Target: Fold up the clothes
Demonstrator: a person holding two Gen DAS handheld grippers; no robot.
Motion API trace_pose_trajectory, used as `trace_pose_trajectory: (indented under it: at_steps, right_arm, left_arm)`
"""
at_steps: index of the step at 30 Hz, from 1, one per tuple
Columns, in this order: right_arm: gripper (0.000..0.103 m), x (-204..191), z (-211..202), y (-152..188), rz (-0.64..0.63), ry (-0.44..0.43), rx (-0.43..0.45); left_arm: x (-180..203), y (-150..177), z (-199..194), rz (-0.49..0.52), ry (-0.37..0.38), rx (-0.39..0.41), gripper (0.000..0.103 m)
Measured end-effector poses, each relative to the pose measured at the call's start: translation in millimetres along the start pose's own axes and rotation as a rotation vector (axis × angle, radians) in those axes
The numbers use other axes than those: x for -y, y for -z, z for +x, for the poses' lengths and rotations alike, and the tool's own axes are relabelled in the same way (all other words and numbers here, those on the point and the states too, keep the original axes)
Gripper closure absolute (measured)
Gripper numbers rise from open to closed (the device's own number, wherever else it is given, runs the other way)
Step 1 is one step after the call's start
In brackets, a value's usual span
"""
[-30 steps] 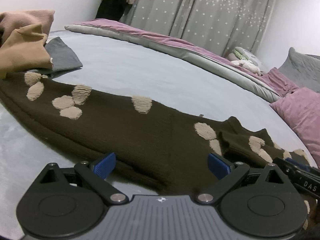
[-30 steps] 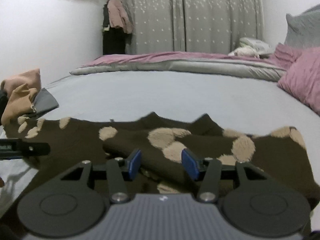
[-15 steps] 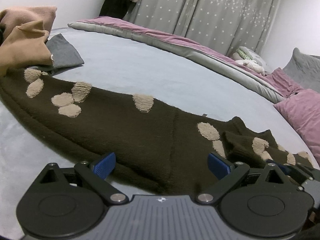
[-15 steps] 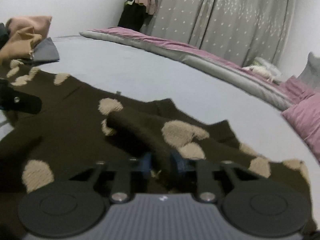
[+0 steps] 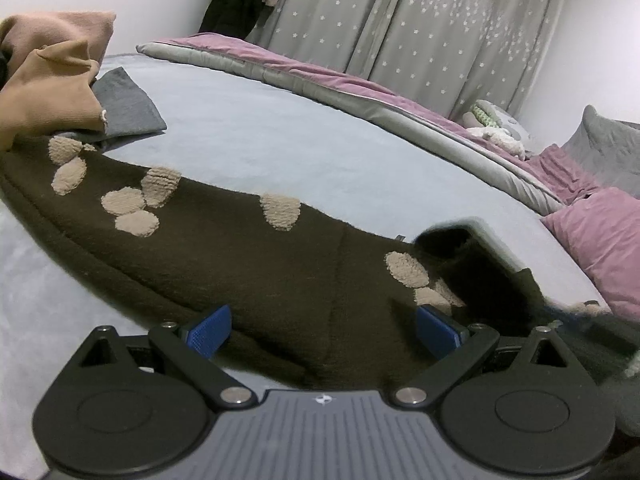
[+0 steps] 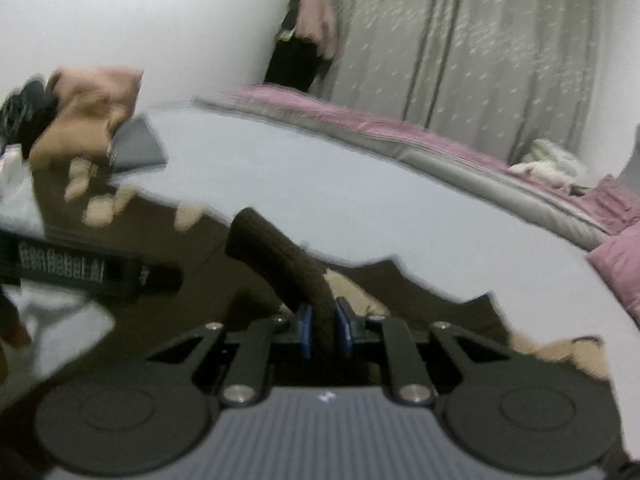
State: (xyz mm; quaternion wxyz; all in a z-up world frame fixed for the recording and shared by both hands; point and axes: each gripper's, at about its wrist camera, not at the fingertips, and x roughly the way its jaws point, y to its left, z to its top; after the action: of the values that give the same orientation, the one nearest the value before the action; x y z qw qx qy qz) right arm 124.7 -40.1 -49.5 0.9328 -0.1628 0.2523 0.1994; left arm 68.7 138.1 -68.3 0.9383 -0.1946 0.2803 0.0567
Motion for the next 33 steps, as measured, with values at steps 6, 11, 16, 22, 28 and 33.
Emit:
trace_pose_trajectory:
  at_steps: [6,11,16,22,28,33]
  right_arm:
    - [0.059,-7,9,9,0.032,-0.045,-0.071]
    - [0.042,28,-27,11,0.116,-0.02,-0.041]
    - [0.033,88,-65,35,0.238,0.126,-0.033]
    - [0.028,150,-101,64,0.316,0.256,-0.038]
    - [0.033,189,-117,105,0.341,0.32,-0.094]
    - [0.046,206,-107,124,0.401,0.252,-0.116]
  left_arm:
    - [1,-2,-1,-0.01,0.011,0.01,0.004]
    - [6,-5,-4,-0.011,0.044,0.024,0.005]
    - [23,-7,-6,0.04,0.101,0.03,0.009]
    - [29,-9,8,-0.077,0.22,-0.07,0.031]
    - [26,0,33,-0.239,0.265,-0.183,0.038]
    - [35,9,46,-0.248,0.236,-0.165,0.046]
